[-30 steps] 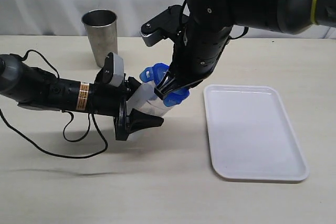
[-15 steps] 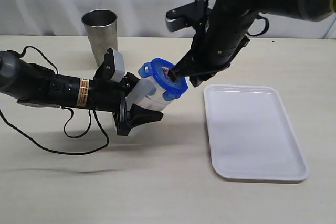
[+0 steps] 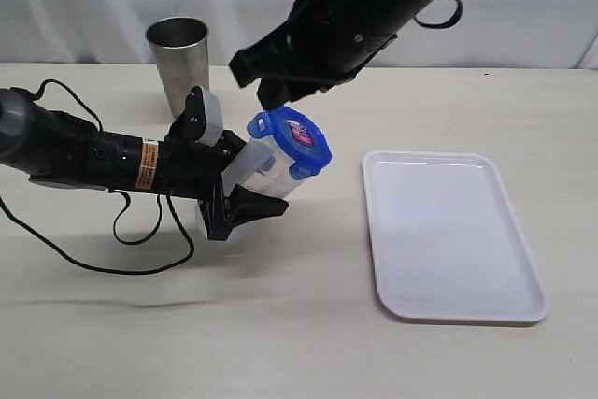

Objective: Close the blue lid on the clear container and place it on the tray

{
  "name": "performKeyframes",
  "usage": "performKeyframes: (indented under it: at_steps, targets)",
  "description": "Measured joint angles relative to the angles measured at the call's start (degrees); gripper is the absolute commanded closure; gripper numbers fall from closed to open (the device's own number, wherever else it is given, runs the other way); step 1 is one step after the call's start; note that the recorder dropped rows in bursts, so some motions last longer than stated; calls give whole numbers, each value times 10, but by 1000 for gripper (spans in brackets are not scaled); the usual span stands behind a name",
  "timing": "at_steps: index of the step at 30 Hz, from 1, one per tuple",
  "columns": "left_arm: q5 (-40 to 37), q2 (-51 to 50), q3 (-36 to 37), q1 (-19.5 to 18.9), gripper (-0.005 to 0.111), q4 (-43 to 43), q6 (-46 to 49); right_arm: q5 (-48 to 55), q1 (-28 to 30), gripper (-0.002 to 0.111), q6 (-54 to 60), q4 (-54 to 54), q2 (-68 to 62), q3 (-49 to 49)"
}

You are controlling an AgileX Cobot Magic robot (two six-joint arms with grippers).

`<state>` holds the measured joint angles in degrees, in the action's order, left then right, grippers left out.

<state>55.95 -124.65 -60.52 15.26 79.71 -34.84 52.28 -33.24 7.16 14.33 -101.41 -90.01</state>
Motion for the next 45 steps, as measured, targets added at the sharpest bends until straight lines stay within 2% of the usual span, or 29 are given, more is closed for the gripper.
performKeyframes:
  at_steps: [3,8,30,32,37,45]
  targets:
    - [0,0,0,0,107,1,-7,-1,-16,62,-45,-58,-22,0]
    - [0,1,0,0,107,14,-9,-9,-21,62,-72,-91,-32,1]
    - [4,1,0,6,107,2,4,-27,-22,62,-72,-102,-49,0]
    - [4,1,0,6,107,2,4,-27,-22,64,-72,-102,-50,0]
    - [3,1,0,6,107,2,4,-26,-23,79,-72,-95,-55,0]
    - [-1,1,0,6,107,-1,1,-2,-23,79,-72,-84,-74,-14]
